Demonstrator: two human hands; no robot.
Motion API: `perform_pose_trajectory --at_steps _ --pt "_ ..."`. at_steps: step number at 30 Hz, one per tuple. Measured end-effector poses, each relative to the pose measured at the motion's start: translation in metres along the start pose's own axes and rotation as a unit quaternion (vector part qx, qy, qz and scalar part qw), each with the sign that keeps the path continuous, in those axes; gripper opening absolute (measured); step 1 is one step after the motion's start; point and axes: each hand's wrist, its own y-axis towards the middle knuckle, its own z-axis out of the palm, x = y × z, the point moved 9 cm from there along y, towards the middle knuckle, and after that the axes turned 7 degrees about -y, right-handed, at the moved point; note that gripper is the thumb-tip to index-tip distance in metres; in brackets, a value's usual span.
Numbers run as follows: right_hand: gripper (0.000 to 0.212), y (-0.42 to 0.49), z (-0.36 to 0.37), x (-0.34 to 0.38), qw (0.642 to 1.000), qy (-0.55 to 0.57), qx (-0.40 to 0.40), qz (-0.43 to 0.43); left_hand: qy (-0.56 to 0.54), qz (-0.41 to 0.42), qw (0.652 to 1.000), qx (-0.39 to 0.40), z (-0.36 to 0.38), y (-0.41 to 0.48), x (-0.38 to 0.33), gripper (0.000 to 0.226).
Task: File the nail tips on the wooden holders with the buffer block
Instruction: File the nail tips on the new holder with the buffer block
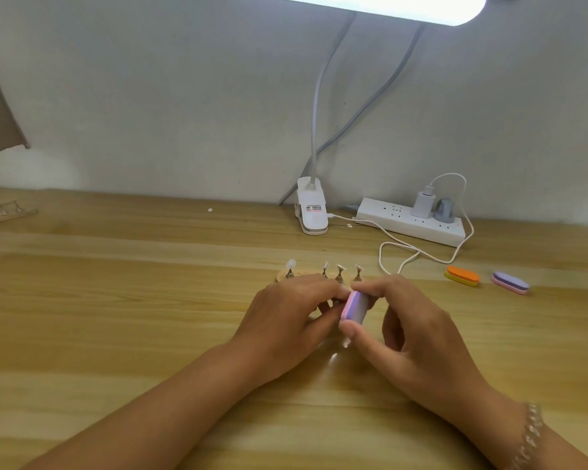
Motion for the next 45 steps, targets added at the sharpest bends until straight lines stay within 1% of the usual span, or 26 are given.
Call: perform_pose_trajectory --at_steps 3,4,8,9,12,13,16,18,22,25,27,30,31,33,35,36,37,39,42,45 --pt "0.037 0.002 -0.005 -0.016 0.998 0.020 -0.021 0.053 -0.018 -0.002 1.000 -0.006 -0.001 0.001 0.000 0.017" --pt "0.037 0.003 -0.007 -0.017 0.998 0.012 -0.026 0.055 -0.021 -0.006 1.000 -0.003 0.000 0.001 0.001 0.018" --pt "0.040 -0.001 0.000 0.003 0.999 -0.032 -0.001 -0.007 -0.032 -0.014 0.999 0.022 0.004 0.000 0.004 0.024" --pt "0.040 -0.001 0.000 0.002 1.000 -0.029 0.000 -0.004 -0.032 -0.014 0.999 0.025 0.005 0.000 0.005 0.024" --pt "0.043 0.002 -0.006 -0.017 0.997 0.011 -0.025 0.066 -0.026 -0.011 0.999 0.018 0.005 0.001 0.005 0.019" --pt "0.046 0.003 -0.008 -0.020 0.996 0.015 -0.030 0.077 -0.022 -0.008 1.000 0.019 0.005 0.001 0.005 0.018" --pt "0.040 0.001 -0.004 -0.011 0.999 -0.013 -0.016 0.044 -0.013 -0.006 1.000 0.022 0.005 0.001 0.004 0.020" --pt "0.040 0.000 -0.001 -0.006 1.000 -0.012 -0.002 0.025 -0.016 -0.010 1.000 0.025 0.006 0.001 0.005 0.022" --pt "0.045 0.003 -0.005 -0.019 0.997 0.021 -0.018 0.066 -0.030 -0.004 0.999 0.020 0.006 0.001 0.005 0.016" --pt "0.043 0.001 -0.001 -0.007 0.999 -0.022 0.004 0.028 -0.032 -0.012 0.999 0.020 0.006 0.002 0.007 0.022" --pt "0.041 -0.001 0.004 0.000 0.999 -0.017 0.024 0.013 -0.042 -0.005 0.999 -0.008 0.002 0.001 0.008 0.023" --pt "0.040 0.002 -0.002 -0.012 0.998 0.020 -0.004 0.053 -0.037 0.014 0.994 -0.104 -0.015 0.003 0.007 0.016" --pt "0.042 0.003 -0.005 -0.017 0.997 0.029 -0.013 0.071 -0.034 0.005 0.990 -0.139 -0.023 0.005 0.011 0.013" --pt "0.041 0.003 -0.004 -0.024 0.995 0.029 -0.009 0.096 -0.055 -0.048 0.979 -0.191 -0.038 0.010 0.027 0.008" --pt "0.036 0.002 0.001 -0.027 0.994 0.018 0.010 0.110 -0.095 -0.098 0.965 -0.224 -0.049 0.014 0.048 0.007" --pt "0.034 0.002 0.003 -0.029 0.993 0.013 0.018 0.116 -0.106 -0.110 0.962 -0.229 -0.051 0.016 0.054 0.006" --pt "0.033 0.002 0.005 -0.031 0.992 0.010 0.023 0.121 -0.112 -0.117 0.961 -0.224 -0.049 0.017 0.056 0.005" --pt "0.031 0.002 0.007 -0.035 0.991 0.010 0.027 0.129 -0.117 -0.124 0.967 -0.190 -0.038 0.021 0.056 0.004" --pt "0.031 0.003 0.009 -0.035 0.992 0.001 0.034 0.125 -0.079 -0.141 0.977 -0.136 -0.021 0.023 0.057 0.002" --pt "0.033 0.003 0.015 -0.035 0.991 -0.008 0.058 0.120 -0.063 -0.186 0.972 -0.126 -0.020 0.021 0.070 0.005"
